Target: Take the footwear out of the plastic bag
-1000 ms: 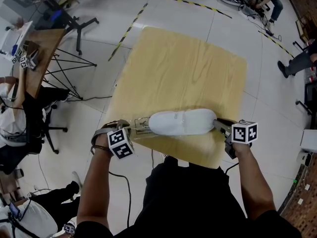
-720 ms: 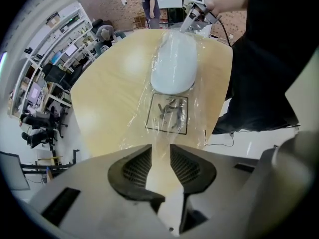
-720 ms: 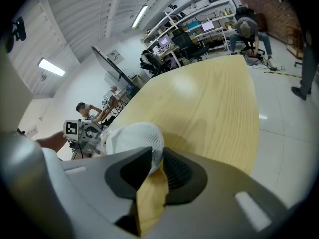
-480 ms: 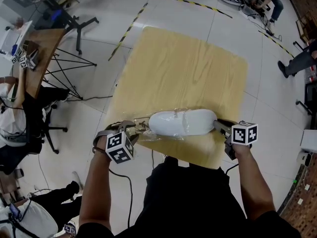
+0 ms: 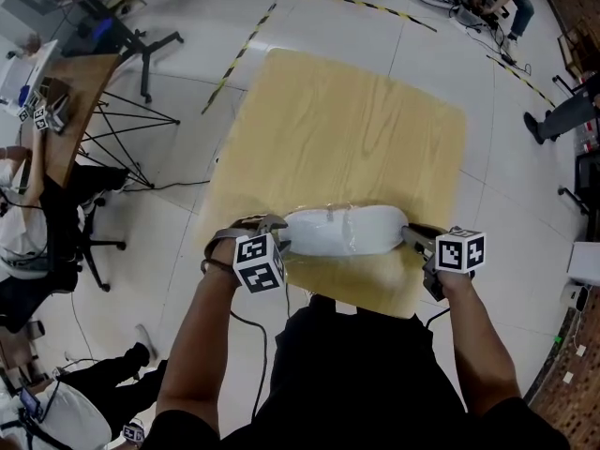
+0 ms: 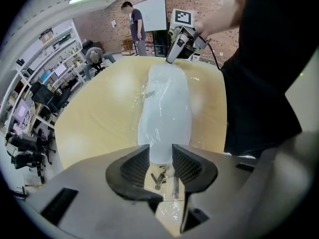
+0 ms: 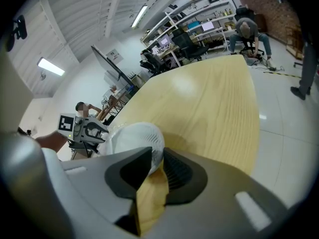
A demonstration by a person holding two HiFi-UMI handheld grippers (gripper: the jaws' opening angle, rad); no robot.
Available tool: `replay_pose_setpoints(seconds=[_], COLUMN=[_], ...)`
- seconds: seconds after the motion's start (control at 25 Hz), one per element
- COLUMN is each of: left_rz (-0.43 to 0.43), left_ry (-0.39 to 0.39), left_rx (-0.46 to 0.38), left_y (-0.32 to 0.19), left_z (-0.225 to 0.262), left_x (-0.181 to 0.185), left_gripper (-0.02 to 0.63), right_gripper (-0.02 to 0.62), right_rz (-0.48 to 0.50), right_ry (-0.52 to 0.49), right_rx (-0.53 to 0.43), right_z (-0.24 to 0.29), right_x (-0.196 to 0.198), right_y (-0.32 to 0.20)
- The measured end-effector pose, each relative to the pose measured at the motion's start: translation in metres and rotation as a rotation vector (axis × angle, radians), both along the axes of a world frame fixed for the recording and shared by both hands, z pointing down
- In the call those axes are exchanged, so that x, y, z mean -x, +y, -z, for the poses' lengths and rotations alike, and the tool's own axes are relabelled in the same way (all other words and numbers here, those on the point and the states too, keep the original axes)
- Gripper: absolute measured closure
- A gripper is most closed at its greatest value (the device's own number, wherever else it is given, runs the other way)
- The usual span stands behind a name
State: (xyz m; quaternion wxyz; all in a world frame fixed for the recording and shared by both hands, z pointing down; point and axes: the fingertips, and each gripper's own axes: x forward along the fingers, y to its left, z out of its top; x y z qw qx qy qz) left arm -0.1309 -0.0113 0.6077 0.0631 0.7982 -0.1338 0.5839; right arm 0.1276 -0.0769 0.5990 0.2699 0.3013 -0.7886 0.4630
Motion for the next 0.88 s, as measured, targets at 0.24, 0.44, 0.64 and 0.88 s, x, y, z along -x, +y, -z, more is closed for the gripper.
replay_pose_setpoints(seconds=[0.24,0.44,0.64,0.88], left_rz=[-0.017,-0.007,-0.010,-0.022], left_ry=[-0.014,-0.014,-0.030,-0.062], left_rx=[0.020,0.018,0.001,-0.009], left_y=[0.002,0.002,0.002,0.006], left_z=[-0.005,-0.004,0.001,-0.001], left_x=[-0.004,-0.004,-0.001,0.008], left_gripper=[0.482,0.496,0.546,0.572], right_gripper=[0.518,0.518,0.518,0.518], right_rz=[-0.001,0.006,0.009,0.023], right_ry=[-0.006,-0.007,0.005,0.035], right_rx=[0.004,0.007,-0.001,-0.009], right_z=[0.001,0.002,0.000,0.000], right_x=[-0.001,-0.002,-0.004,-0.007], right_y=[0.001,0.001,0.002,-0.001])
